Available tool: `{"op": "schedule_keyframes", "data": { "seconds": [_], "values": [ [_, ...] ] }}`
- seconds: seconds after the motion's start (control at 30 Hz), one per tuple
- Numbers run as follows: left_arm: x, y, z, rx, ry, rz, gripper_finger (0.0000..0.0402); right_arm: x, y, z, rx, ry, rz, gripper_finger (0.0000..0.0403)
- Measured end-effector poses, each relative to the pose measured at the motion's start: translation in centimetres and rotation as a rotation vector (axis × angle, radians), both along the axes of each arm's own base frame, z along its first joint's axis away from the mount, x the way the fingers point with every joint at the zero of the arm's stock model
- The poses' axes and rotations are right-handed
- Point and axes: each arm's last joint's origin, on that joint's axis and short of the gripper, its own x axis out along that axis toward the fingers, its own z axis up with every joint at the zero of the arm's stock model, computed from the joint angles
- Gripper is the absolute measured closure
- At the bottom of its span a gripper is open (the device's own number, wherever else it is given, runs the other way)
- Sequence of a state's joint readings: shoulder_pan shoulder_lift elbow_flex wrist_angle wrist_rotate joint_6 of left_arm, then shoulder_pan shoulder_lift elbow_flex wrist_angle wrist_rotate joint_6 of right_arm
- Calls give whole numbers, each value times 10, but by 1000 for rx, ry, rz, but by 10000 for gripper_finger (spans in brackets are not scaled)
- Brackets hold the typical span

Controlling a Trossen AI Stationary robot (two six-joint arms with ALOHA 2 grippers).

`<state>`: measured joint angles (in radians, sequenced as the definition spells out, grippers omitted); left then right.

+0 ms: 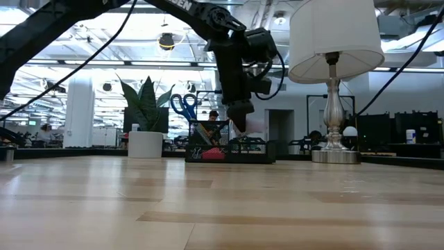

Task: Pick and place office supplies into organizer
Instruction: Put the white sticky notes into the desk organizer

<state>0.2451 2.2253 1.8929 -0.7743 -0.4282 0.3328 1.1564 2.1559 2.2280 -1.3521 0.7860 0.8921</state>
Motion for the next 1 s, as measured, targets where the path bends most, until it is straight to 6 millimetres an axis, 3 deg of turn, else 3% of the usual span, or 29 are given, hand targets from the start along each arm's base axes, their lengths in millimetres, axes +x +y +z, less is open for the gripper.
{"op": "schedule_keyframes", "data": {
  "seconds": [0.2, 0.77, 1.0],
  "values": [
    [5, -3, -23, 39, 79, -10, 364, 0, 0, 0, 1, 2, 0, 285],
    [10, -9, -22, 56, 55, -42, 249, 0, 0, 0, 1, 3, 1, 285],
    [9, -9, -23, 46, 55, -20, 222, 0, 1, 0, 9, 0, 1, 285]
  ]
}}
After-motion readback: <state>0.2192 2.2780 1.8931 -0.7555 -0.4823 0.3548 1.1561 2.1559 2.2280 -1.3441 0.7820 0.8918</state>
